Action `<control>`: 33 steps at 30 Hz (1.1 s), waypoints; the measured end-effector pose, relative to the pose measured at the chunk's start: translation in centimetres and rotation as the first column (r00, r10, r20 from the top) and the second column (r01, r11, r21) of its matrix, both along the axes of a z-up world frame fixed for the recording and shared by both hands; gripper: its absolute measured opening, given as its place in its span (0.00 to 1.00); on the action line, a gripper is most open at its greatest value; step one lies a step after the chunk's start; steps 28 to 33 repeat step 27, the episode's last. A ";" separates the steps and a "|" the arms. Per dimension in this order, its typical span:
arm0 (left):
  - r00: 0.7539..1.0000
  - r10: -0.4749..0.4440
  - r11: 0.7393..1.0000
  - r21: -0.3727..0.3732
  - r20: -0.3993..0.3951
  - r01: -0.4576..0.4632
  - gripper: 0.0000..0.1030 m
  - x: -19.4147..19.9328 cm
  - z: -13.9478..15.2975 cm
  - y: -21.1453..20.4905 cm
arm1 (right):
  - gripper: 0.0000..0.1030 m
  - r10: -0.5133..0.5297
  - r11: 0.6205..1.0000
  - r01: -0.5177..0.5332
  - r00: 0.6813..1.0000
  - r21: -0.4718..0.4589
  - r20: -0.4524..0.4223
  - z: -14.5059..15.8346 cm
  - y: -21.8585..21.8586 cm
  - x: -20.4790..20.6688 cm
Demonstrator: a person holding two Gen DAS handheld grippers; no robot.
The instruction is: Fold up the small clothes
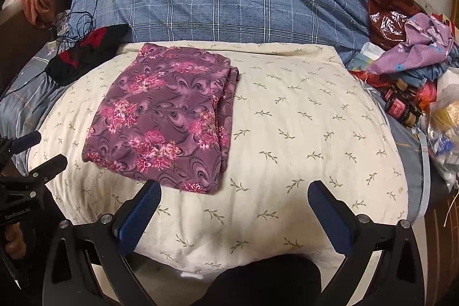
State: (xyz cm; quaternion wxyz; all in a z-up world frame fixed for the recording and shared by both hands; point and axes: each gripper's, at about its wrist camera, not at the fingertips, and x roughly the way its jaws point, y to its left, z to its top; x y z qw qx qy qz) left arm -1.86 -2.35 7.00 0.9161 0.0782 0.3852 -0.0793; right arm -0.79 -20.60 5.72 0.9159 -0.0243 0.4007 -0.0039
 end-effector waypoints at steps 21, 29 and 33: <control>0.998 -0.049 0.994 -0.103 -0.040 0.045 0.84 0.2 0.6 -2.2 | 1.00 -0.026 1.000 0.026 1.000 0.000 0.008 0.4 -0.8 0.0; 0.998 -0.049 0.993 -0.106 -0.043 0.044 0.84 0.5 0.9 -2.7 | 1.00 -0.040 0.999 0.040 0.999 0.003 0.010 0.5 -1.5 0.2; 0.998 -0.049 0.993 -0.106 -0.043 0.044 0.84 0.5 0.9 -2.7 | 1.00 -0.040 0.999 0.040 0.999 0.003 0.010 0.5 -1.5 0.2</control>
